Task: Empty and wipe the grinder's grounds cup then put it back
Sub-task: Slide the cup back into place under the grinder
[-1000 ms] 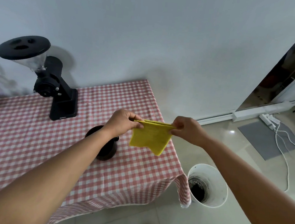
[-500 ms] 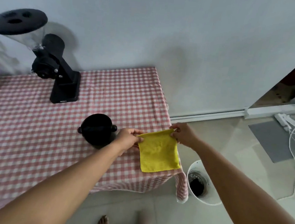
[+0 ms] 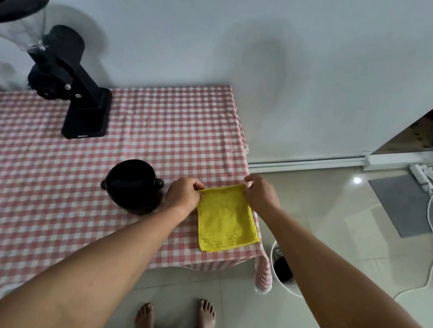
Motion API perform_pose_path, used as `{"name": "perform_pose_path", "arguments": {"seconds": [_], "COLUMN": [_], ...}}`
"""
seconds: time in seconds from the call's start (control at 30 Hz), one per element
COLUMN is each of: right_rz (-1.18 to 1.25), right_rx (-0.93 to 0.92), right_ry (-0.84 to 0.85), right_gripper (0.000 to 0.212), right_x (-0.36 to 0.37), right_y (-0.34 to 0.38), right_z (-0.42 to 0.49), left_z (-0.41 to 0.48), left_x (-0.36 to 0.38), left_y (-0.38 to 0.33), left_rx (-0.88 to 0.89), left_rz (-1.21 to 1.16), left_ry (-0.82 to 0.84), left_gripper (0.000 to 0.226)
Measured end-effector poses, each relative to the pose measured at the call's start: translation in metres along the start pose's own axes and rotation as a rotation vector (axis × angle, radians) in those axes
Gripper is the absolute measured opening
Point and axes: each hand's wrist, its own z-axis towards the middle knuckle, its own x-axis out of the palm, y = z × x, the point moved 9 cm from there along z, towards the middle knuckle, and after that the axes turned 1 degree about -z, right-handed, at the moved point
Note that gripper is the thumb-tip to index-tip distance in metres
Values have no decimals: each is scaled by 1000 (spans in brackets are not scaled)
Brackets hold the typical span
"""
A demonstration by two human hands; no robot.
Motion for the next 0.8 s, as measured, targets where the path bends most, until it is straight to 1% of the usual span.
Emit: {"name": "perform_pose_path", "arguments": {"seconds": [0.13,0.2,0.33,0.4,0.5,0.63,0.73,0.8], "right_rz": [3,38,221,309,431,437,393,331], "right_rx": [-24,-35,-100,-144,-185,-240,-274,-306], "right_ry": [-6,-27,-80,-73,-2,69,166,224], "right_gripper": [37,39,28,21,15,17,21,27], "right_x": [-5,-13,-29,-31,-21,1,27,46], "right_y": [3,11,40,59,87,135,168,188], "right_z": [-2,-1,-5,-10,-18,-30,-41,-49], "left_z": [-1,-2,-10,-17,-26,-36,-45,-47], "left_x": [-6,-17,-49,-70,-107,-164,-201,-212], "left_y": [-7,-17,-39,-45,-42,-11,26,57], "left_rx": [58,88,126,126,123,93,5,-99], "left_rz": [34,15,-210,-330,-411,-405,-369,-376], "left_ry": [-16,-49,-100,-110,-171,-299,-393,-401], "left_gripper": [20,19,13,11,11,13,16,15]}}
